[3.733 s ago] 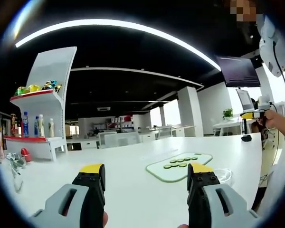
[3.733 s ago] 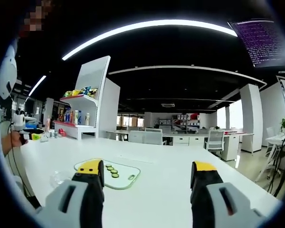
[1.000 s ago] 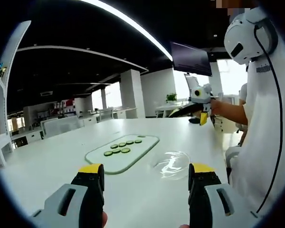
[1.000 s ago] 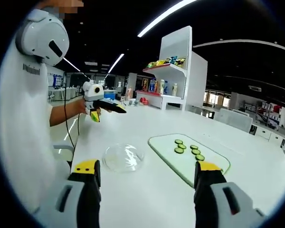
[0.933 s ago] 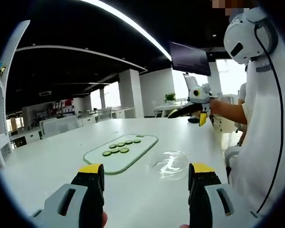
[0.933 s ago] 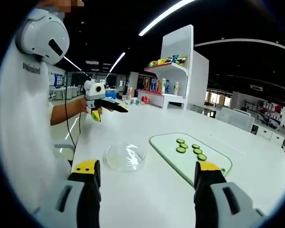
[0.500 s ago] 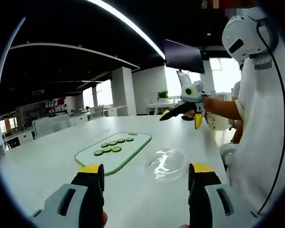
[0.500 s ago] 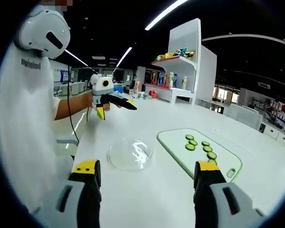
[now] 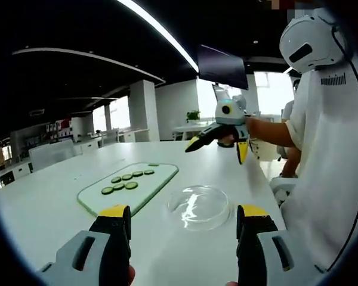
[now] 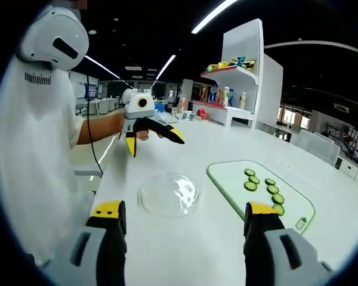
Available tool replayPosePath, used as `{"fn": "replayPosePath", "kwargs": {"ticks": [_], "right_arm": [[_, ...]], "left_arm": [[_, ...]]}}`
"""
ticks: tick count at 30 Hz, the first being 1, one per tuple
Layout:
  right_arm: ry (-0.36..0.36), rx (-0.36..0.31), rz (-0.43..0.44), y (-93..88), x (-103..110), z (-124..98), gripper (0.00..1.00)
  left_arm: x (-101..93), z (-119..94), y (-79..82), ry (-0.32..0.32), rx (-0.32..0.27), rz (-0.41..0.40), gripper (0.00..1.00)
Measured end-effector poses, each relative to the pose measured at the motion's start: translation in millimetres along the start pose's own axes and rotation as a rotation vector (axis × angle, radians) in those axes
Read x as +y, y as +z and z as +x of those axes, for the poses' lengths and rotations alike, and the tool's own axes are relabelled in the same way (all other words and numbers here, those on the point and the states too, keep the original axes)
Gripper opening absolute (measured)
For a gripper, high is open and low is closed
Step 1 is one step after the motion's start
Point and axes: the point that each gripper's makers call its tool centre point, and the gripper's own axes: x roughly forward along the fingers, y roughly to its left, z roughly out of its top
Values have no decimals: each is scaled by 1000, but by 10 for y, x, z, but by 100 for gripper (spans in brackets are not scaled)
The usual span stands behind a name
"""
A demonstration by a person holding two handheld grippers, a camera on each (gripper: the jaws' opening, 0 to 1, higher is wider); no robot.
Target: Open the petri dish lid, add cucumber slices into the petri dish, and close the lid
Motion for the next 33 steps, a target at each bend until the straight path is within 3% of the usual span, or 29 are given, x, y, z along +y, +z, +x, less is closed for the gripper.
{"fn": "replayPosePath", "kwargs": {"ticks": [9, 33], "right_arm": [[78, 10, -4, -34, 91, 152, 81], [194, 29, -12, -84, 189, 520, 81]], "left_arm": [[-63, 101, -52, -45, 18, 2, 72], [-105, 340, -163, -120, 36, -10, 72]]}}
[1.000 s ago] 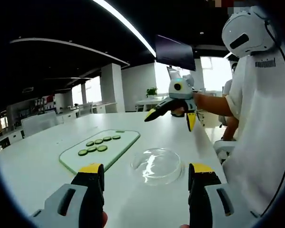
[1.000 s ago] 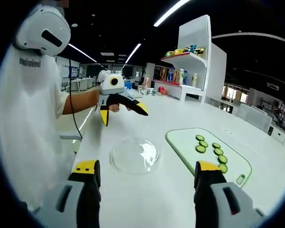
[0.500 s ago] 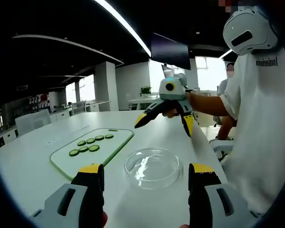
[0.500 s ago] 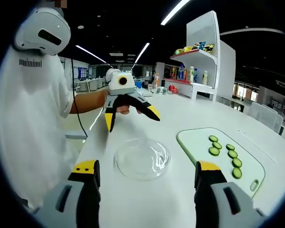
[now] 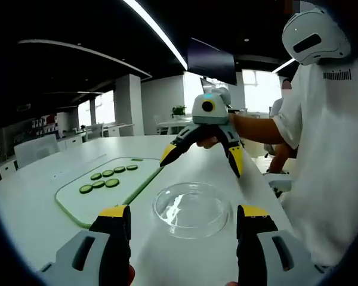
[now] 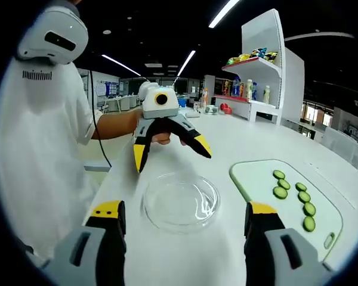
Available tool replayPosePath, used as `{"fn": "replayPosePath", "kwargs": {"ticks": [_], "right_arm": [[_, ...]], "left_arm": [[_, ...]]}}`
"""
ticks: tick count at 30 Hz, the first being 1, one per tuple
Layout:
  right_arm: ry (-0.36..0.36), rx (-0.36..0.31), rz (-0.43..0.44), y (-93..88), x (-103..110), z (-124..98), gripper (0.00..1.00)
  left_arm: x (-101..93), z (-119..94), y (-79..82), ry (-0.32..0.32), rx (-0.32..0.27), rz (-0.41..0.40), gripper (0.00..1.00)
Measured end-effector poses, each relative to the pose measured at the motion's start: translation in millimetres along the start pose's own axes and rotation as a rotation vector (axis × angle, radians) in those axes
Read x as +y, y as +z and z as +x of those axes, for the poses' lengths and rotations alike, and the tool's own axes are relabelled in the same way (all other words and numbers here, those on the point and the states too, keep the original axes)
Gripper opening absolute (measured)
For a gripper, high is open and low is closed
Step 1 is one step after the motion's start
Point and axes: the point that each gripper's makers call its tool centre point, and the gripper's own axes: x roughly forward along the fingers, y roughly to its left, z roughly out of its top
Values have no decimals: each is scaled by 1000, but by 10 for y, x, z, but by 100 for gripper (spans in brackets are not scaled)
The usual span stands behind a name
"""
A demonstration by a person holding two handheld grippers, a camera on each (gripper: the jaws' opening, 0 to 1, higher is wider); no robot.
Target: Open the petri dish lid, add cucumber slices into the petri dish, and close the lid
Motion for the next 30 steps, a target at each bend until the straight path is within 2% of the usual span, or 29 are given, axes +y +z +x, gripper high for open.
{"fn": "replayPosePath", "kwargs": {"ticks": [30], "right_arm": [[108, 46, 5, -167, 61, 361, 81]], "left_arm": [[-74, 274, -171, -83, 56, 2, 73]]}}
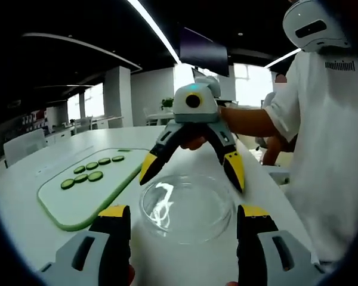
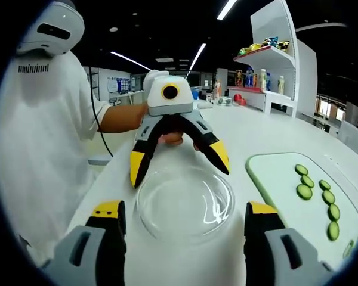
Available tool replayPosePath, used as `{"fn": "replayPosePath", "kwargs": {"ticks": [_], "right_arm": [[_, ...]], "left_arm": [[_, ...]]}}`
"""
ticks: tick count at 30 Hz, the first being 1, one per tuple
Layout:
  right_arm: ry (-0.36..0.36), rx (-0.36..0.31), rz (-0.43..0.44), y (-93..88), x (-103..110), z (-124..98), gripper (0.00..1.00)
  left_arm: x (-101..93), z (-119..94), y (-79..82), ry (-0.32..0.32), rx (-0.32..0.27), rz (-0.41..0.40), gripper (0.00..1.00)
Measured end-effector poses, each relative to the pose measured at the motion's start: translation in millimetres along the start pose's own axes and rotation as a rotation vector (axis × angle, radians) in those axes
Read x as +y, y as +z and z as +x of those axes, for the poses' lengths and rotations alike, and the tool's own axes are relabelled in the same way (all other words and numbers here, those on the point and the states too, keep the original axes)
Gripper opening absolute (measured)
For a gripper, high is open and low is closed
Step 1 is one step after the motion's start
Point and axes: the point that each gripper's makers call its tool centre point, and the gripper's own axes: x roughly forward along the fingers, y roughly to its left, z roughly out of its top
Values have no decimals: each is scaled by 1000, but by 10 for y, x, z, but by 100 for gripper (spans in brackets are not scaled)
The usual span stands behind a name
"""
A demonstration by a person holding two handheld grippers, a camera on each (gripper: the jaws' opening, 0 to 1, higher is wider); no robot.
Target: Open the petri dish lid, add cucumber slices into the petri dish, and close the lid
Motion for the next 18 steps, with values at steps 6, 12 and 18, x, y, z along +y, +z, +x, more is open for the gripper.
{"fn": "replayPosePath", "kwargs": {"ticks": [6, 12, 18], "right_arm": [[16, 2, -2, -1, 22, 38, 81], [30, 7, -5, -19, 33, 77, 80], [28, 12, -7, -34, 12, 94, 79]], "left_arm": [[6, 20, -5, -4, 0, -2, 73], [5, 41, -21, -7, 1, -6, 73], [-10, 60, -47, -14, 6, -5, 73]]}}
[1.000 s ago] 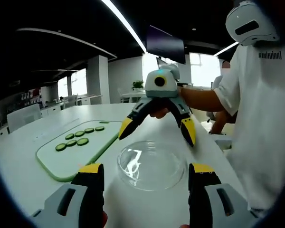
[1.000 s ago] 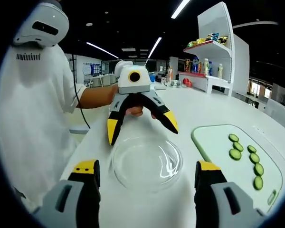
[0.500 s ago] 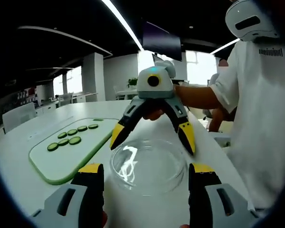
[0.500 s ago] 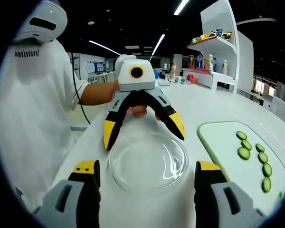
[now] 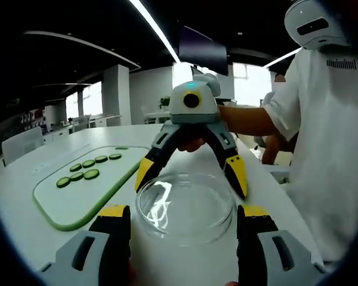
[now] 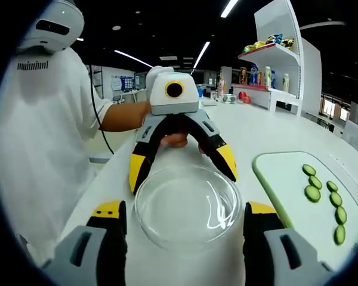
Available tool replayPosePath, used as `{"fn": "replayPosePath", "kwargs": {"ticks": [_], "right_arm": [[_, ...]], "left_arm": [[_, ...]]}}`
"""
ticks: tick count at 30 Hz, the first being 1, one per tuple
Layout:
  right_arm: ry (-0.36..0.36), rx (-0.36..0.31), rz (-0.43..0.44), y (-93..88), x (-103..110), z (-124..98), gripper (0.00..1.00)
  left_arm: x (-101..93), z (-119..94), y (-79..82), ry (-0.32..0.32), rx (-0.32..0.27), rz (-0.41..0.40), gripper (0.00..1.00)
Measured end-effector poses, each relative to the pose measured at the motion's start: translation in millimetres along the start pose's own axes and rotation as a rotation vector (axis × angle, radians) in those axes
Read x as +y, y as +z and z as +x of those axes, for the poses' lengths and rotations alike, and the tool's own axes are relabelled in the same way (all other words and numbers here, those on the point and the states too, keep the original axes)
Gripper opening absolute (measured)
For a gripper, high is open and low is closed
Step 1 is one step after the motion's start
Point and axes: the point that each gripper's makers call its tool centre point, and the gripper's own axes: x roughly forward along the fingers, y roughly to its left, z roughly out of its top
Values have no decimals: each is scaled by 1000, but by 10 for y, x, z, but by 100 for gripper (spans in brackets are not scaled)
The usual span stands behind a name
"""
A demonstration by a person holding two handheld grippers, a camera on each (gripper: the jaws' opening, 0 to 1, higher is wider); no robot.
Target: Open the petri dish lid, add cucumber slices into the petri dish, and close the lid
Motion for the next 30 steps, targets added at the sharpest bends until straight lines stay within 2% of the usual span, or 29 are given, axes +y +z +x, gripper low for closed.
{"fn": "replayPosePath", "kwargs": {"ticks": [30], "right_arm": [[-4, 13, -26, 7, -5, 4, 77]], "left_arm": [[3, 55, 32, -18, 2, 29, 72]]}}
